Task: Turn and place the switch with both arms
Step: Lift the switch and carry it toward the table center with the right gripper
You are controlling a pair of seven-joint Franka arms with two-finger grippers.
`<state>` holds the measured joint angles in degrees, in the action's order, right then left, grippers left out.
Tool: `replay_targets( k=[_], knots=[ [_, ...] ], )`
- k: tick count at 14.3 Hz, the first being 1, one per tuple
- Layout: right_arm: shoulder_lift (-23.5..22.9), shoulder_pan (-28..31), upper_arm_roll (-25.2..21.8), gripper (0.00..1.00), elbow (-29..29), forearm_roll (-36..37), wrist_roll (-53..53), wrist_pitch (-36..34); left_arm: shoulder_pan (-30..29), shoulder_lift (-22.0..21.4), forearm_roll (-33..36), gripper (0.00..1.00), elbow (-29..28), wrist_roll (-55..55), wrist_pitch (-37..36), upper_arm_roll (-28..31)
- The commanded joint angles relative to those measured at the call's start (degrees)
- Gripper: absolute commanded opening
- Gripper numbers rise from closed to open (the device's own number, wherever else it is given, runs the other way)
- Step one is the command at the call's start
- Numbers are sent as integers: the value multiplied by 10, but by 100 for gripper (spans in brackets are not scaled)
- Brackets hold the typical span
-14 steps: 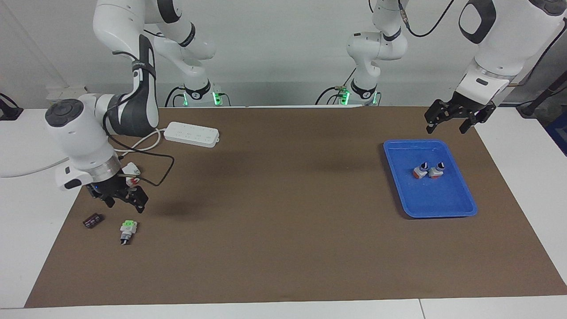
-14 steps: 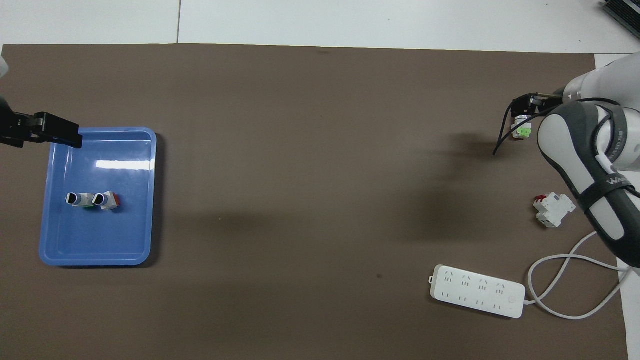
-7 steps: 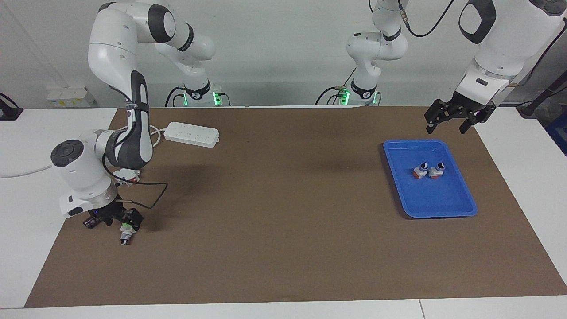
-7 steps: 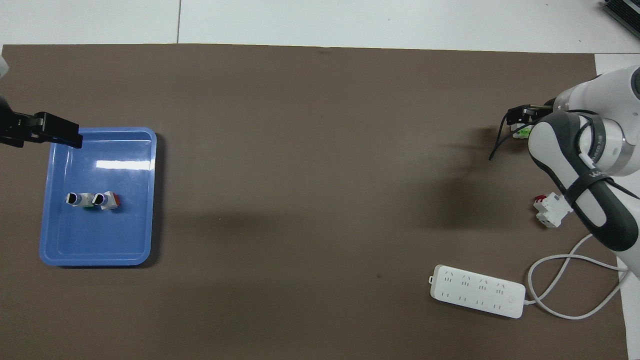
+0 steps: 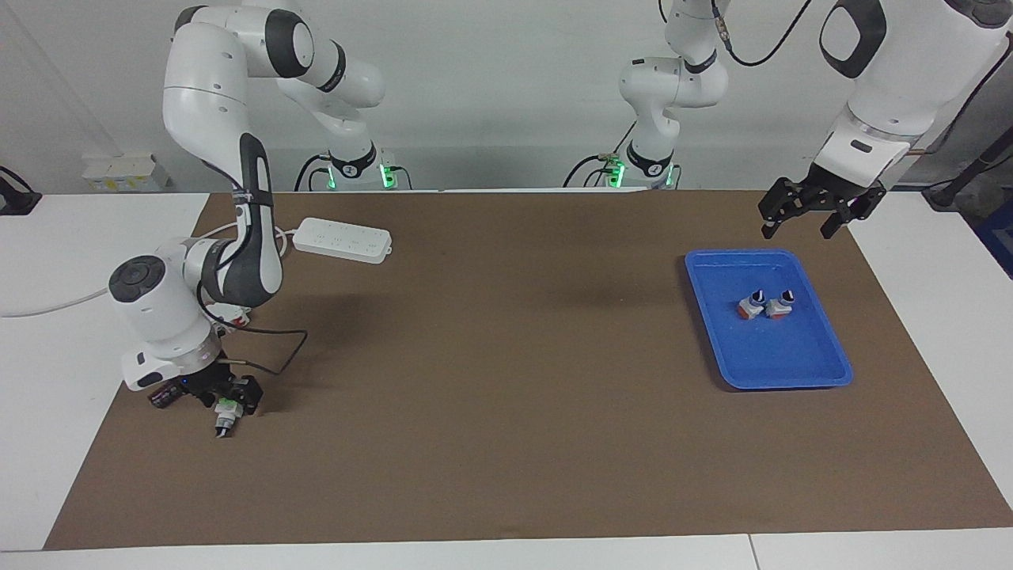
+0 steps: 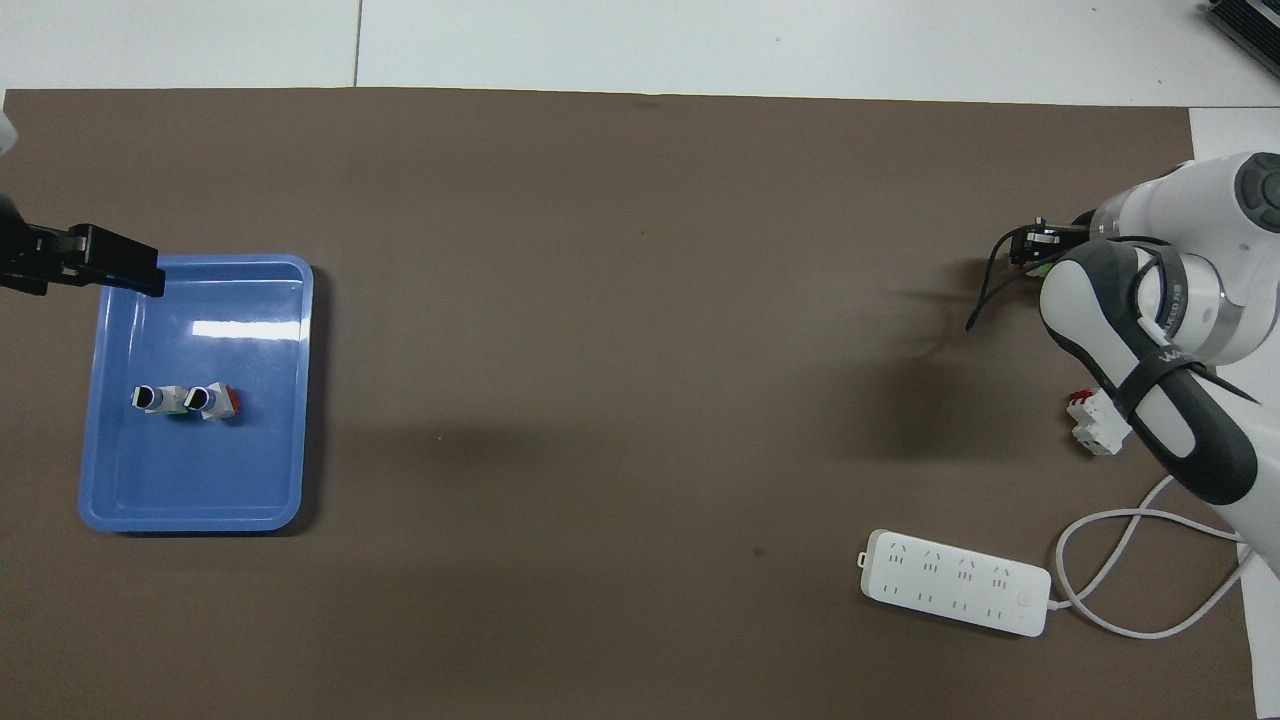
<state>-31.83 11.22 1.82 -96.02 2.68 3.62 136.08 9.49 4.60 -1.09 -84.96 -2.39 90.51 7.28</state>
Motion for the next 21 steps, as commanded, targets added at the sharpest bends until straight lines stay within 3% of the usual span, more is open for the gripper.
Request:
replay_targets(
  k=[1, 4, 16, 21],
  knots=[
    [5, 1, 3, 4, -9, 2, -11, 12, -2, -18, 11, 100, -20, 5, -1, -2],
    [13, -11, 6, 0, -4, 2, -10, 7, -2, -18, 11, 100, -20, 5, 0, -3],
    [169, -168, 15, 0, -5, -8, -43, -161, -16, -18, 10, 100, -21, 4, 8, -2],
    [224, -207, 52, 0, -3, -9, -139, -208, -32, -50, -35, 100, -90, 6, 23, -2]
  ],
)
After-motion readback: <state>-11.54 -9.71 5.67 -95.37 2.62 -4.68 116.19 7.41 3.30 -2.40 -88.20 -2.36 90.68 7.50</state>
